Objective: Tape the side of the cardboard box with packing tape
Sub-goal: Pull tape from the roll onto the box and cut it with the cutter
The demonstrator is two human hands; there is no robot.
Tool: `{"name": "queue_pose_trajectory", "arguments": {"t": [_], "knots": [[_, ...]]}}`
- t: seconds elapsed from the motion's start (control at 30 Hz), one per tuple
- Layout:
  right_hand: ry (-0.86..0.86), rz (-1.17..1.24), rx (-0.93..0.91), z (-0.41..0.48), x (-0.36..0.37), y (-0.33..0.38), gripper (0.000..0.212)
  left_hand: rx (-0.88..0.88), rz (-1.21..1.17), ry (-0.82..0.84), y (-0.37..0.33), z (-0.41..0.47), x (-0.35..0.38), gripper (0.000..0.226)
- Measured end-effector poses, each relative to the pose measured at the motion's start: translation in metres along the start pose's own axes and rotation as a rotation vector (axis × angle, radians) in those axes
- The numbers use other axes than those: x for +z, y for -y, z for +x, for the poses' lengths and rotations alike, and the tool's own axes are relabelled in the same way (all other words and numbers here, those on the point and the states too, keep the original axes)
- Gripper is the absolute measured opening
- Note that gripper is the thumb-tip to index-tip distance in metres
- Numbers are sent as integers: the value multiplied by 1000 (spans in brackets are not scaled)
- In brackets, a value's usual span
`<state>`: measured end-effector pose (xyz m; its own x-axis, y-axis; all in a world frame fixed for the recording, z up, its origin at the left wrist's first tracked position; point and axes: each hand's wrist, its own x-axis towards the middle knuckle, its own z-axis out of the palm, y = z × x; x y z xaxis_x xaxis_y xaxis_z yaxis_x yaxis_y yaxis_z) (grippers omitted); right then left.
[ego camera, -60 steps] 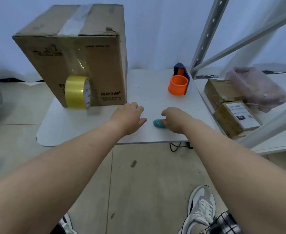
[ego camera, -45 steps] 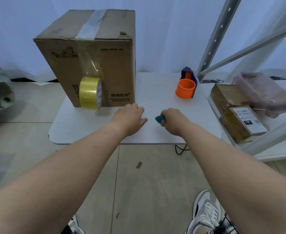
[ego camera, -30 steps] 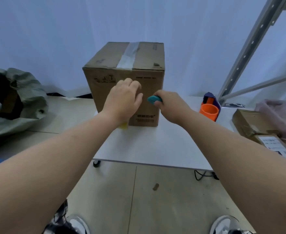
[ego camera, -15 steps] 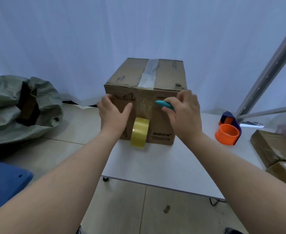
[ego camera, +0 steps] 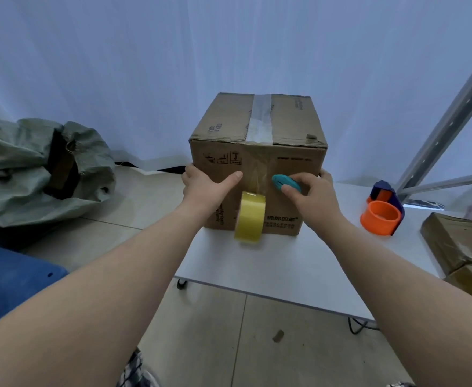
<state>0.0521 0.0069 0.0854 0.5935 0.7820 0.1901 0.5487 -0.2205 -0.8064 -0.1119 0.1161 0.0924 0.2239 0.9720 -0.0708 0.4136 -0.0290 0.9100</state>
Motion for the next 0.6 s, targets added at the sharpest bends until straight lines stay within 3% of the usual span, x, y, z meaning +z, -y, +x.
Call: {"name": "queue_pose_trajectory", "arguments": {"t": [0.2,0.37,0.5,0.6], "knots": [[-1,8,19,-10,-13,2,23,-17,-22,-13,-5,-15,3,95],[-159,-162,-54,-11,-26,4,28,-112,-223,-144,-13,-23,4,64],[-233,-195,-109,-11,-28,4,29,-85,-140,192,-9,-33,15,53],[-285,-169,-179,-9,-27,4,27,-103,-127,296,-10,-38,23,41]]}}
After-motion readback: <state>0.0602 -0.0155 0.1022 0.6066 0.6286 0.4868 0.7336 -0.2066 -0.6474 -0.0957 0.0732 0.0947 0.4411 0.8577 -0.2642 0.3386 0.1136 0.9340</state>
